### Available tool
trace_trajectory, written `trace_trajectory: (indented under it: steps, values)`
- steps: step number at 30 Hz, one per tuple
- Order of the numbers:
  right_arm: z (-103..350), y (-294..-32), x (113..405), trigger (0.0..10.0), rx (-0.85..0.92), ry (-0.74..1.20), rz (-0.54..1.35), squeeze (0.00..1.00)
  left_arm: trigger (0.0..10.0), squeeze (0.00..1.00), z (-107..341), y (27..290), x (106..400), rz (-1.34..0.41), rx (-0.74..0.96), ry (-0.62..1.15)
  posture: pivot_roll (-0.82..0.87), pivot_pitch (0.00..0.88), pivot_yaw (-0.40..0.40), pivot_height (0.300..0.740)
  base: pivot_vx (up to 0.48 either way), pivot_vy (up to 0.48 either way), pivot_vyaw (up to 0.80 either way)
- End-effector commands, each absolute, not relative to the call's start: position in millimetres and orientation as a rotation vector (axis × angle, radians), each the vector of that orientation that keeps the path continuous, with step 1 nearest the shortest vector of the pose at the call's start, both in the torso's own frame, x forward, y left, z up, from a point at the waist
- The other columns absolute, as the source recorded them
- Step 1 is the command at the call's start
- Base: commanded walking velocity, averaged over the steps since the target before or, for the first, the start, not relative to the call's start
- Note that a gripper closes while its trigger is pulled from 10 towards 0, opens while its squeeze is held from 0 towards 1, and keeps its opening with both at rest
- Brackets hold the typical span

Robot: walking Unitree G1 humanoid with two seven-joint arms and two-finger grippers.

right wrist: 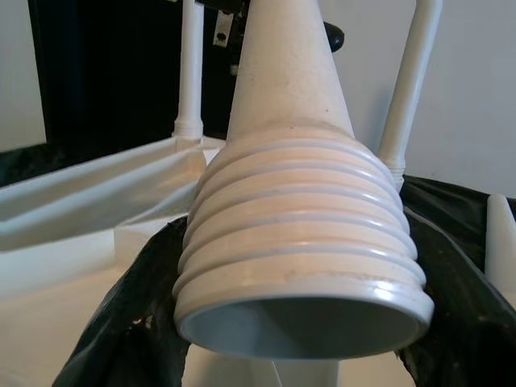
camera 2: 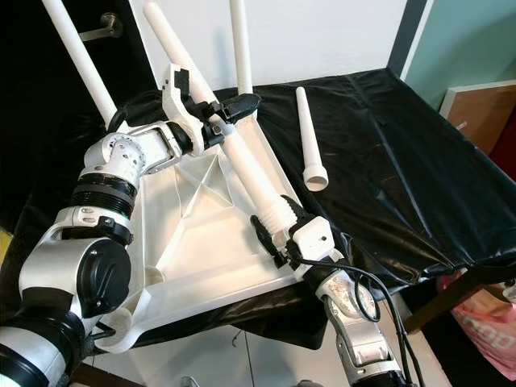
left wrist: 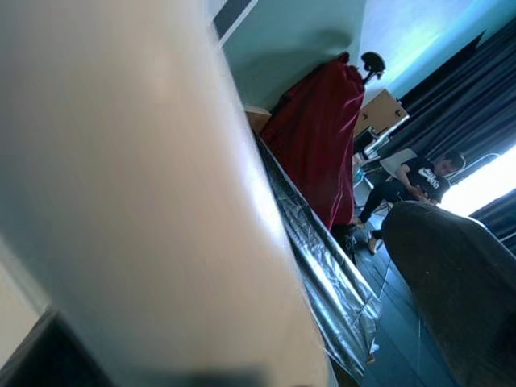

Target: Building children table

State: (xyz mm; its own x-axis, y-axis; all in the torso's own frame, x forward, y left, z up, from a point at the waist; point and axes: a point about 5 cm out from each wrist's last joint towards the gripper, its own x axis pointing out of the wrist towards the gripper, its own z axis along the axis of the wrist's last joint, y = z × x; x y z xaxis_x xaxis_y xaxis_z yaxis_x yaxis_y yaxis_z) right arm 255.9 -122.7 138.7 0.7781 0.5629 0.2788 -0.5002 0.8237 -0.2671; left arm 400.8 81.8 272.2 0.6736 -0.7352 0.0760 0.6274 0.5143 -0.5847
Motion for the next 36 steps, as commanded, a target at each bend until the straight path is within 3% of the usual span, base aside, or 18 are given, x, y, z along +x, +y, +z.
trace_trajectory:
  steps: [1, 7, 8, 10, 11, 26, 27, 29, 30, 32, 33, 36]
  values:
    - [142, -123, 255, 10.0, -0.190, -0.373, 0.587, 0.00, 10.0, 0.00, 280, 82, 401, -0.874, -0.626, 0.156, -0.26, 0.014, 0.066, 0.740, 0.000, 0.000, 0.00]
    - [144, -122, 255, 10.0, -0.206, -0.373, 0.596, 0.00, 10.0, 0.00, 283, 93, 406, -0.838, -0.629, 0.141, -0.27, 0.020, 0.075, 0.740, 0.000, 0.000, 0.00]
    - [143, -121, 254, 10.0, -0.202, -0.373, 0.596, 0.00, 6.7, 0.00, 282, 95, 407, -0.829, -0.630, 0.140, -0.27, 0.022, 0.078, 0.740, 0.000, 0.000, 0.00]
    - [143, -120, 254, 10.0, -0.200, -0.373, 0.596, 0.00, 6.7, 0.00, 281, 97, 408, -0.825, -0.630, 0.141, -0.27, 0.022, 0.078, 0.740, 0.000, 0.000, 0.00]
    - [143, -119, 253, 10.0, -0.197, -0.371, 0.598, 0.00, 0.0, 0.00, 280, 97, 408, -0.826, -0.630, 0.140, -0.27, 0.024, 0.076, 0.740, 0.000, 0.000, 0.00]
    - [145, -120, 257, 10.0, -0.159, -0.363, 0.580, 0.00, 0.0, 0.00, 282, 99, 408, -0.816, -0.654, 0.129, -0.27, 0.028, 0.070, 0.740, 0.000, 0.000, 0.00]
    - [146, -122, 258, 10.0, -0.142, -0.363, 0.569, 1.00, 0.0, 0.00, 287, 98, 408, -0.827, -0.633, 0.108, -0.26, 0.029, 0.065, 0.740, 0.000, 0.000, 0.00]
    - [147, -123, 259, 10.0, -0.133, -0.363, 0.565, 1.00, 0.0, 0.00, 290, 98, 407, -0.827, -0.622, 0.100, -0.26, 0.029, 0.065, 0.740, 0.000, 0.000, 0.00]
    - [148, -123, 259, 10.0, -0.127, -0.365, 0.558, 1.00, 1.8, 0.00, 292, 97, 407, -0.828, -0.607, 0.088, -0.26, 0.030, 0.064, 0.740, 0.000, 0.000, 0.00]
    - [148, -124, 259, 10.0, -0.123, -0.365, 0.553, 1.00, 1.8, 0.00, 295, 97, 407, -0.827, -0.590, 0.075, -0.26, 0.030, 0.064, 0.740, 0.000, 0.000, 0.00]
    - [149, -126, 260, 10.0, -0.120, -0.363, 0.545, 1.00, 10.0, 0.00, 300, 96, 406, -0.824, -0.570, 0.062, -0.26, 0.033, 0.061, 0.740, 0.000, 0.000, 0.00]
    - [150, -129, 261, 10.0, -0.103, -0.359, 0.523, 1.00, 10.0, 0.00, 311, 97, 406, -0.809, -0.573, 0.012, -0.26, 0.036, 0.059, 0.740, 0.000, 0.000, 0.00]
